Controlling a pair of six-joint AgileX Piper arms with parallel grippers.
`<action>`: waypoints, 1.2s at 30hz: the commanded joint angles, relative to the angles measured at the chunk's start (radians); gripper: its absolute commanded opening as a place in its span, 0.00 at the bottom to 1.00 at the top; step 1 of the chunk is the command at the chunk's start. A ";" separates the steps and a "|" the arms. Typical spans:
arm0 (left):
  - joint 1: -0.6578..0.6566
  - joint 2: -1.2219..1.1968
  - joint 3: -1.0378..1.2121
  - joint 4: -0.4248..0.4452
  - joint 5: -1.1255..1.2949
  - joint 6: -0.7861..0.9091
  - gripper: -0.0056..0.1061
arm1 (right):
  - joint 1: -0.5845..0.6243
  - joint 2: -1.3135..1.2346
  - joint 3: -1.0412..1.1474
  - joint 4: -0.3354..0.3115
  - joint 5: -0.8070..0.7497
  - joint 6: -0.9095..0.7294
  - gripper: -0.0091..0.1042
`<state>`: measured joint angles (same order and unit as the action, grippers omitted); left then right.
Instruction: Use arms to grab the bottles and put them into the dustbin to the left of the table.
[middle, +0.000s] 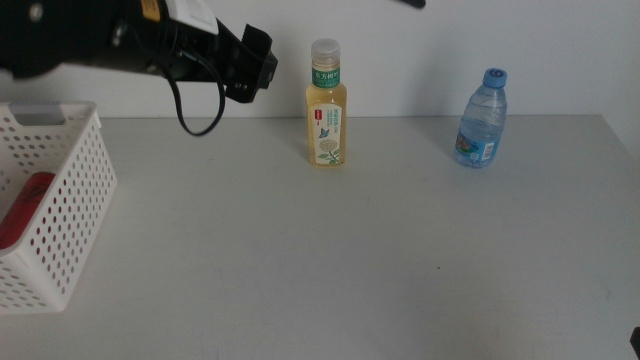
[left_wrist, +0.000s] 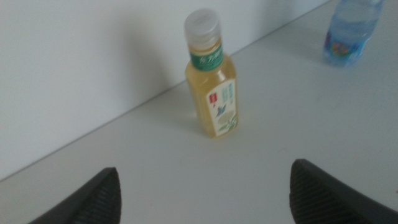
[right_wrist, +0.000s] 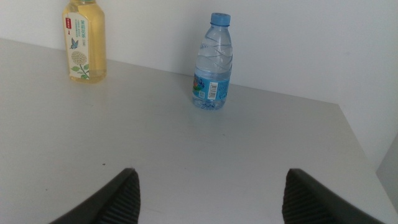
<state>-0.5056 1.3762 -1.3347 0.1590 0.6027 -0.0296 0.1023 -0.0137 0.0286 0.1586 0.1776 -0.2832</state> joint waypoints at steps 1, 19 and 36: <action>-0.012 -0.103 0.131 -0.024 -0.300 -0.023 0.88 | -0.008 -0.021 -0.009 -0.005 -0.071 -0.005 0.59; -0.011 -0.259 0.715 -0.193 -0.796 -0.023 0.88 | -0.008 -0.021 -0.009 -0.005 -0.071 -0.005 0.59; -0.010 0.037 0.658 -0.237 -1.111 -0.014 0.88 | -0.008 -0.021 -0.009 -0.005 -0.071 -0.005 0.59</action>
<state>-0.5106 1.4074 -0.6307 -0.0584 -0.4003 -0.0391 0.1023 -0.0137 0.0286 0.1586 0.1776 -0.2832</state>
